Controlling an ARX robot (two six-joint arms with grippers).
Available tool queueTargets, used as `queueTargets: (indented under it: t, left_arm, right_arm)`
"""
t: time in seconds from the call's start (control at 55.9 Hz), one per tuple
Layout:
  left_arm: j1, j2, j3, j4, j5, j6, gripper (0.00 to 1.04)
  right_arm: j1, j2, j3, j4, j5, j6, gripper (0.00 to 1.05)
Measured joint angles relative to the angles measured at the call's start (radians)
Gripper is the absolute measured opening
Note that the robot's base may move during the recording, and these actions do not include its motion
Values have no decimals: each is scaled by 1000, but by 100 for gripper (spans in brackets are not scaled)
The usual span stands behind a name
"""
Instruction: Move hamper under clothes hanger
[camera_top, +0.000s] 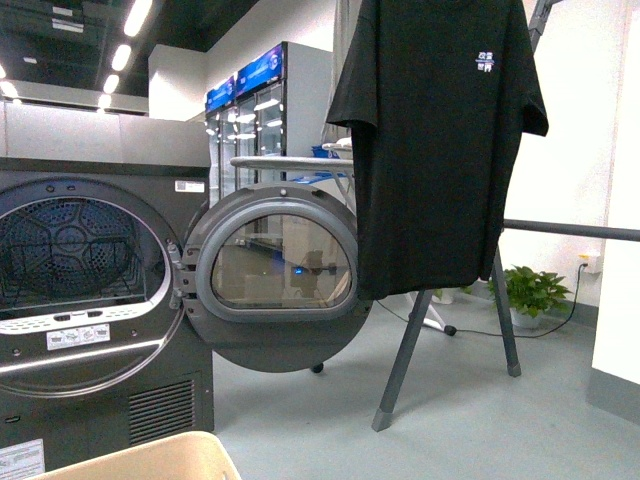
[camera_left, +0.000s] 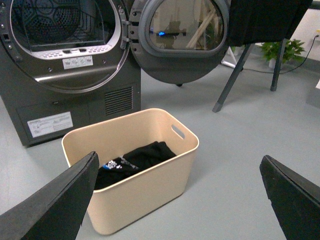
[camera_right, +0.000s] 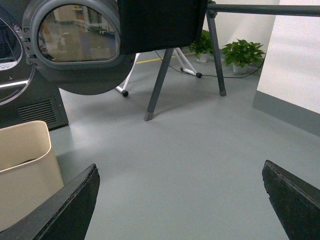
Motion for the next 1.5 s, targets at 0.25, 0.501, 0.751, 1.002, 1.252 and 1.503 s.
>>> queueTargets:
  t: [0.25,0.501,0.751,1.002,1.252,1.503]
  left_arm:
    - [0,0,0,0,0,0,98]
    - [0,-1,0,0,0,0,98]
    - [-1,3,0,0,5,0,98]
    - [0,0,0,0,-1,0,98]
    - [0,1,0,0,0,0,98]
    - [1,-1,0,0,-2,0,98]
  right_arm:
    - [0,0,0,0,0,0,97]
    - [0,0,0,0,0,0,97]
    - [-1,0,0,0,8,0,97]
    - [0,0,0,0,0,0,97]
    - [0,0,0,0,2,0,97]
    - [1,0,0,0,0,0,97]
